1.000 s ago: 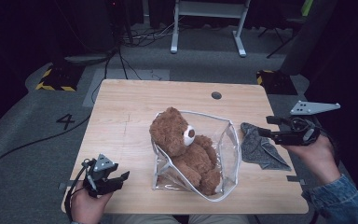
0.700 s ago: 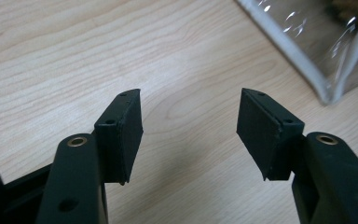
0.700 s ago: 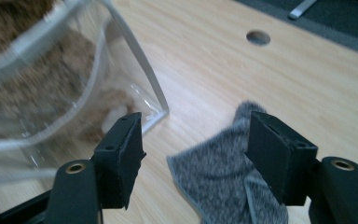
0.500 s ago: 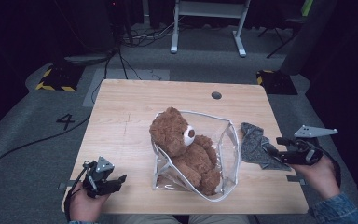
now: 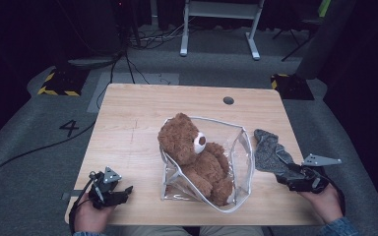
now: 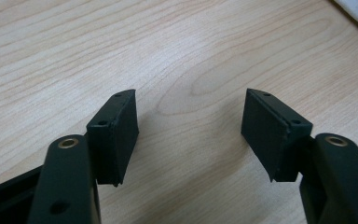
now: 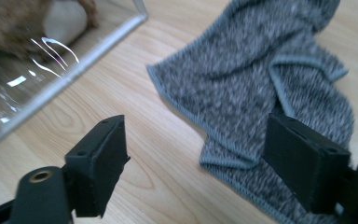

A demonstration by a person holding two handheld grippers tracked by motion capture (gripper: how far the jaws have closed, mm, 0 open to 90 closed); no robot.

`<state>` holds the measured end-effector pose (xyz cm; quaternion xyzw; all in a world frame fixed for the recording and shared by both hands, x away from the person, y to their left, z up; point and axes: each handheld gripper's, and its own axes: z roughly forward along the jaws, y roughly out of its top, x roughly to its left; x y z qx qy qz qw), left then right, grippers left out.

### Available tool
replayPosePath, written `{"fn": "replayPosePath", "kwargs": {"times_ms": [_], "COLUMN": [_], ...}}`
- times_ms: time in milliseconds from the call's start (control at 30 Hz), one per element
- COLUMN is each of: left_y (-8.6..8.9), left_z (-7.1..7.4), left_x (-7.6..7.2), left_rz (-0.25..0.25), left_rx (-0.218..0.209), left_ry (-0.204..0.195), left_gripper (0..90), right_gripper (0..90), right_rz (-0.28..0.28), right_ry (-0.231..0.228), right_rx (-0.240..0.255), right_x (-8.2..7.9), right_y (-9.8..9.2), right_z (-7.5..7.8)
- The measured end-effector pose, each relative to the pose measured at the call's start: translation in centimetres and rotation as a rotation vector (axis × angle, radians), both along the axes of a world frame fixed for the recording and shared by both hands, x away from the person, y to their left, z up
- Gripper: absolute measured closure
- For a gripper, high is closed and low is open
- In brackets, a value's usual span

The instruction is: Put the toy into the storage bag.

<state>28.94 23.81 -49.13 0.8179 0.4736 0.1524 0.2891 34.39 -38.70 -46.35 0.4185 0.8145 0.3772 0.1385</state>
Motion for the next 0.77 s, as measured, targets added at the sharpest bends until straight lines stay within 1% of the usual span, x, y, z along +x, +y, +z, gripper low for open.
{"fn": "replayPosePath", "kwargs": {"times_ms": [100, 133, 167, 200, 233, 267, 300, 333, 367, 400, 433, 500, 533, 667, 767], "left_y": [0.0, 0.0, 0.0, -0.1, -0.1, -0.1, -0.1, -0.1, -0.1, -0.1, -0.1, -0.2, -0.2, -0.2, -0.2], "left_z": [-0.3, -0.4, -0.5, -0.6, -0.8, -0.9, -1.0, -1.2, -1.2, -1.2, -1.2, -1.3, -1.2, -1.2, -1.2], "left_x": [0.1, 0.2, 0.3, 0.4, 0.5, 0.5, 0.6, 0.7, 0.8, 0.8, 0.9, 1.0, 1.0, 1.0, 1.0], "left_rz": [-0.011, -0.018, -0.015, -0.016, -0.019, -0.019, -0.025, -0.028, -0.029, -0.03, -0.026, -0.024, -0.029, -0.024, -0.023], "left_rx": [-0.018, -0.024, -0.023, -0.031, -0.037, -0.036, -0.043, -0.054, -0.05, -0.05, -0.05, -0.054, -0.052, -0.05, -0.048], "left_ry": [-0.022, -0.027, -0.032, -0.036, -0.042, -0.054, -0.061, -0.071, -0.073, -0.072, -0.072, -0.07, -0.064, -0.067, -0.065], "left_gripper": [31.4, 29.1, 26.9, 24.7, 22.6, 20.4, 18.1, 15.4, 14.2, 14.0, 13.8, 13.2, 12.9, 12.5, 12.5], "right_gripper": [16.9, 15.0, 14.7, 14.3, 14.3, 12.9, 8.8, 6.0, 5.3, 5.3, 4.0, 3.5, 3.5, 3.5, 3.4], "right_rz": [-0.025, -0.025, -0.018, -0.018, -0.024, -0.017, -0.007, 0.005, 0.0, -0.003, 0.0, -0.008, -0.002, -0.002, 0.014], "right_ry": [0.012, 0.01, 0.005, 0.003, 0.004, 0.008, -0.002, -0.024, -0.039, -0.04, -0.052, -0.049, -0.048, -0.043, -0.046], "right_rx": [-0.01, -0.018, -0.032, -0.039, -0.034, -0.038, -0.031, -0.044, -0.043, -0.056, -0.087, -0.084, -0.09, -0.083, -0.089], "right_x": [-0.2, -0.3, -0.3, -0.3, -0.4, -0.3, -0.2, -0.1, -0.1, -0.2, -0.2, -0.2, -0.2, -0.2, -0.3], "right_y": [0.0, 0.0, 0.0, 0.0, 0.1, 0.1, 0.1, 0.1, 0.2, 0.5, 0.7, 0.9, 0.8, 0.8, 0.7], "right_z": [-1.4, -1.9, -2.3, -2.6, -2.9, -3.3, -3.5, -3.8, -4.0, -4.0, -4.1, -4.1, -4.1, -4.1, -4.1]}}
